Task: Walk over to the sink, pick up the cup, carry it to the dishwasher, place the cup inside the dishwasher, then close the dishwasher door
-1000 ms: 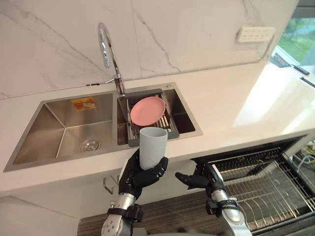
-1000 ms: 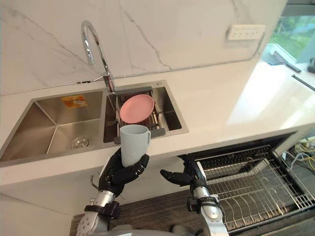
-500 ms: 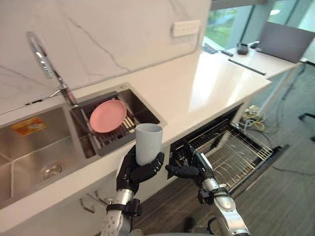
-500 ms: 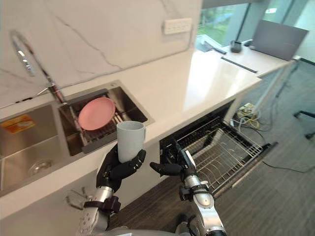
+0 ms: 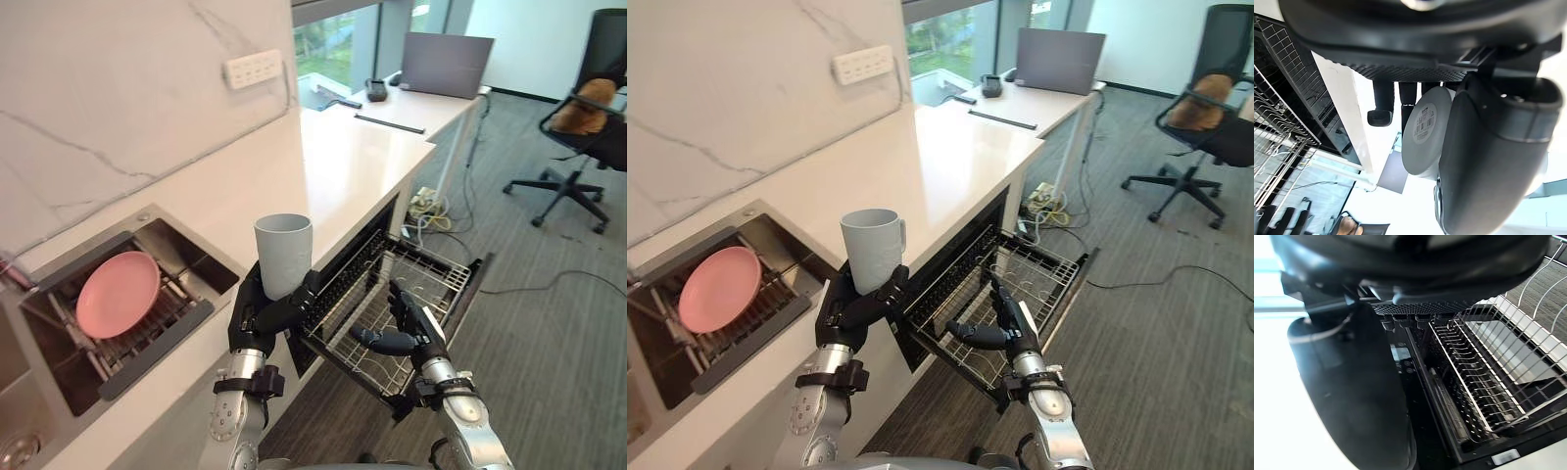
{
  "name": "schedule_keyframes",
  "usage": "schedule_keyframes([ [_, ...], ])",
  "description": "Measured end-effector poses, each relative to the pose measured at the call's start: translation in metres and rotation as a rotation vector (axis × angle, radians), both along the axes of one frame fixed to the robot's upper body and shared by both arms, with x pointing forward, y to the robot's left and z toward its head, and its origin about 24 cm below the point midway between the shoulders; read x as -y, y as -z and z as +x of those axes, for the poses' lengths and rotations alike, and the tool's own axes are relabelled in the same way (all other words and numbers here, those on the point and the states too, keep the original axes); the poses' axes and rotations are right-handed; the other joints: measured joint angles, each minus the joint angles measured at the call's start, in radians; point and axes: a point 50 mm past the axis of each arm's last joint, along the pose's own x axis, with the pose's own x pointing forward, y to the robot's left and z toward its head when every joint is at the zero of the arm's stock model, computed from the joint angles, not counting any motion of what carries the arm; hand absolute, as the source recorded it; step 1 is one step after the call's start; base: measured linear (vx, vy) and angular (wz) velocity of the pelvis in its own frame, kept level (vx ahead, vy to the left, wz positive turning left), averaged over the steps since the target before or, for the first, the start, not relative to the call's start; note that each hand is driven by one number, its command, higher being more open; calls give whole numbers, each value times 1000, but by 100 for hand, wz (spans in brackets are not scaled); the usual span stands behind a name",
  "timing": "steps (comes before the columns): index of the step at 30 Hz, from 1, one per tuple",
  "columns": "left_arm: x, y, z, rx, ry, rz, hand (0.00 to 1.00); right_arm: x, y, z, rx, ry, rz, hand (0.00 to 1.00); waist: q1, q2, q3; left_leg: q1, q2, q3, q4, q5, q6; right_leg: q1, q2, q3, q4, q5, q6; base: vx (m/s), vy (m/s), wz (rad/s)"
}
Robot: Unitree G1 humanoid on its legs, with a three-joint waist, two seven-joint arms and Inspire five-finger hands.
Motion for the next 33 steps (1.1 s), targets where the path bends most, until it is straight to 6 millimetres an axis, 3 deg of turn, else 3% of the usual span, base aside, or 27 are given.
schedule_keyframes([
  [7, -1, -3, 4, 5, -42, 39, 0, -4, -1, -2, 14, -22, 37, 100, 3, -2, -1, 18, -39, 12, -49, 17, 20, 50, -25, 11, -127, 59, 29, 38, 90, -2],
  [16, -3, -10, 9, 38, -90, 114, 0, -10, -25, 3, 141, -37, 120, 100, 5, -14, -2, 27, -58, 9, -66, 19, 28, 63, -37, 9, -147, 65, 36, 13, 22, 1],
  [23, -13, -21, 18, 98, -183, 197, 0, -15, -40, -2, 220, -53, 296, 100, 2, -31, 3, 28, -58, 16, -66, 20, 30, 60, -36, 18, -157, 70, 37, -28, 2, -3],
  [33, -8, -26, 21, 133, -182, 252, 0, -27, -65, 0, 352, -142, 368, 100, 2, -32, 2, 37, -60, 30, -74, 20, 30, 57, -35, 37, -157, 72, 39, -4, 6, -4],
])
